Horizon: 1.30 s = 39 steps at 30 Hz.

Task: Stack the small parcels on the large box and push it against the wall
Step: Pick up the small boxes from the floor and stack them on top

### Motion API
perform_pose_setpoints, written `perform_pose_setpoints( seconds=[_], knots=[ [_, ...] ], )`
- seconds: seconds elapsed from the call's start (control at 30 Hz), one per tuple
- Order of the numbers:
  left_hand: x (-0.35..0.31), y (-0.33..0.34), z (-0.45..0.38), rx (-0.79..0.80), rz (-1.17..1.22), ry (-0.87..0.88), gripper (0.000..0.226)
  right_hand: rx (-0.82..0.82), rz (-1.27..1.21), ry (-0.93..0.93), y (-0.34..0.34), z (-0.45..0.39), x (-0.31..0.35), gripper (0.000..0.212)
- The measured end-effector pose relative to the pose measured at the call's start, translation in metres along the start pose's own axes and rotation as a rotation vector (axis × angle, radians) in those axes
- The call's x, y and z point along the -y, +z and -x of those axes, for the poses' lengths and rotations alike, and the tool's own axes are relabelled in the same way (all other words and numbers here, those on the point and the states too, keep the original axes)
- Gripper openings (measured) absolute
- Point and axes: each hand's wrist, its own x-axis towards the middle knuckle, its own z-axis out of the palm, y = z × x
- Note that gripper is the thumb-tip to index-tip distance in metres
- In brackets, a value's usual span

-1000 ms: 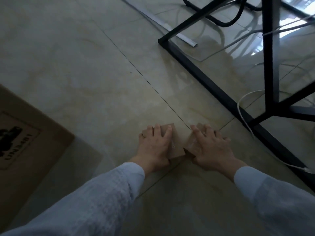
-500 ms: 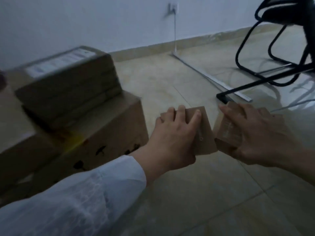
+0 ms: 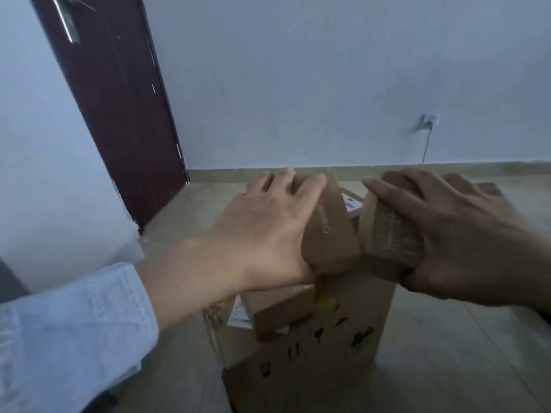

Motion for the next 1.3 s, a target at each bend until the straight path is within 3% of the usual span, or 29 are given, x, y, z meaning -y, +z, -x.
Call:
perform_pose_setpoints(
  seconds=[0.2,0.33,0.6,0.87,1.0,1.1,1.3],
  knots=[
    [0.076,-0.006,0.000,0.085,0.050,-0.244,0.090,0.091,-0.115,-0.122,-0.010,-0.035,0.052,0.107],
    [0.104,0.021,-0.006,0.147,0.126,-0.404,0.102,0.165,-0.183,-0.175,0.006,-0.047,0.082,0.109],
    [0.120,0.076,-0.040,0.260,0.238,-0.404,0.079,0.347,-0.198,-0.296,0.045,-0.075,0.112,0.114],
    [0.137,0.099,-0.051,0.391,0.242,-0.369,0.092,0.409,-0.236,-0.458,0.053,-0.093,0.104,0.108],
    [0.142,0.107,-0.044,0.463,0.321,-0.394,0.071,0.347,-0.159,-0.543,0.051,-0.093,0.101,0.096],
    [0.135,0.104,-0.046,0.343,0.478,-0.403,0.033,0.309,-0.133,-0.581,0.050,-0.088,0.102,0.087],
    [0.135,0.127,-0.063,0.362,0.446,-0.460,0.073,0.277,-0.154,-0.633,0.055,-0.090,0.109,0.083]
  ],
)
